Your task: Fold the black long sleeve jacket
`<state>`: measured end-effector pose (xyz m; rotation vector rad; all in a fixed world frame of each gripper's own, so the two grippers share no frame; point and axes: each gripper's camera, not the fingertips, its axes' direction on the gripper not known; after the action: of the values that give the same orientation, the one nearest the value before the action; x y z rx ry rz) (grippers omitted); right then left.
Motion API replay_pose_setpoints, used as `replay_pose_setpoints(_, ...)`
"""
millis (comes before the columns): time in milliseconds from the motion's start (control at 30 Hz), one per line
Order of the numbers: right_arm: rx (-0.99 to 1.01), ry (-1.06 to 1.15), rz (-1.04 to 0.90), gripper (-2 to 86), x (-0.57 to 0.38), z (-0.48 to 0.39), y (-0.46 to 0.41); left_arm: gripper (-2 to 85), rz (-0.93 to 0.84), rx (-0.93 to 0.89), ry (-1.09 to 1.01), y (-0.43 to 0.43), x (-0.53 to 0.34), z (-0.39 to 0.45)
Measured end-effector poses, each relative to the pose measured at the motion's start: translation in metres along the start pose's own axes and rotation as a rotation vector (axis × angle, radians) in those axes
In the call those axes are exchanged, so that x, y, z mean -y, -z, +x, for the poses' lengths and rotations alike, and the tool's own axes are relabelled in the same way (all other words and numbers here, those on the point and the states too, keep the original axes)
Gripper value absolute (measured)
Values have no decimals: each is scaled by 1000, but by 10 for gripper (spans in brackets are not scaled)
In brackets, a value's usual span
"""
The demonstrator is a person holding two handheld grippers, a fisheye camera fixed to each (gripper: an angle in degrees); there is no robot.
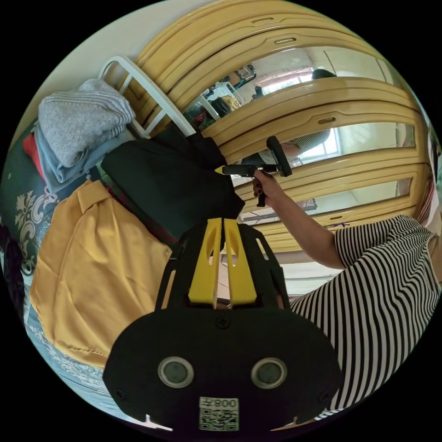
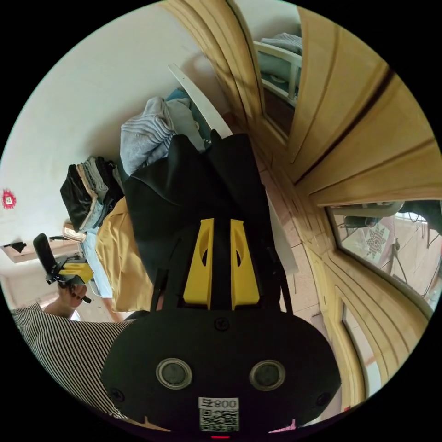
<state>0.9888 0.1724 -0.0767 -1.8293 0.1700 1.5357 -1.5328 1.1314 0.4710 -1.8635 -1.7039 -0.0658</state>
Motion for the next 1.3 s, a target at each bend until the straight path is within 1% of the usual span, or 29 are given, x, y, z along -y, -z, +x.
replay_pose_setpoints(100, 20, -21, 32, 74, -9, 3, 8, 9, 12, -19, -9, 7, -18, -3)
replay_pose_setpoints(233, -115, -21, 65, 87, -23, -4, 6, 8, 9, -27, -22, 16, -42, -10)
replay_pose_setpoints(267, -121, -20, 56, 87, -23, -4, 2, 8, 7, -34, -21, 19, -51, -14)
replay_pose_setpoints(367, -82, -64, -39, 78, -15, 3, -31, 9, 13, -36, -13, 31, -76, -20)
replay_pose_setpoints(467, -79, -81, -17, 44, -19, -3, -32, 10, 31, -19, -10, 47, -105, -24)
replay_pose_setpoints(567, -10, -38, 20, 30, -35, -22, -20, 12, 44, -15, 7, 63, -137, -33)
replay_pose_setpoints(733, 219, 136, 163, 22, -96, -88, 18, 25, 79, -35, 25, 86, -181, -51)
replay_pose_setpoints(833, 337, 252, 170, 20, -130, -139, 23, 49, 129, -98, 28, 99, -200, -60)
replay_pose_setpoints(900, 336, 326, 116, 18, -146, -174, 9, 79, 171, -166, 27, 109, -211, -69)
replay_pose_setpoints(1033, 209, 469, -8, 15, -173, -239, -45, 123, 203, -225, 94, 115, -225, -94)
replay_pose_setpoints(1200, 165, 534, -54, 13, -176, -264, -78, 149, 284, -338, 300, 109, -245, -153)
replay_pose_setpoints(1300, 186, 589, -105, 13, -168, -263, -96, 149, 345, -334, 372, 108, -243, -174)
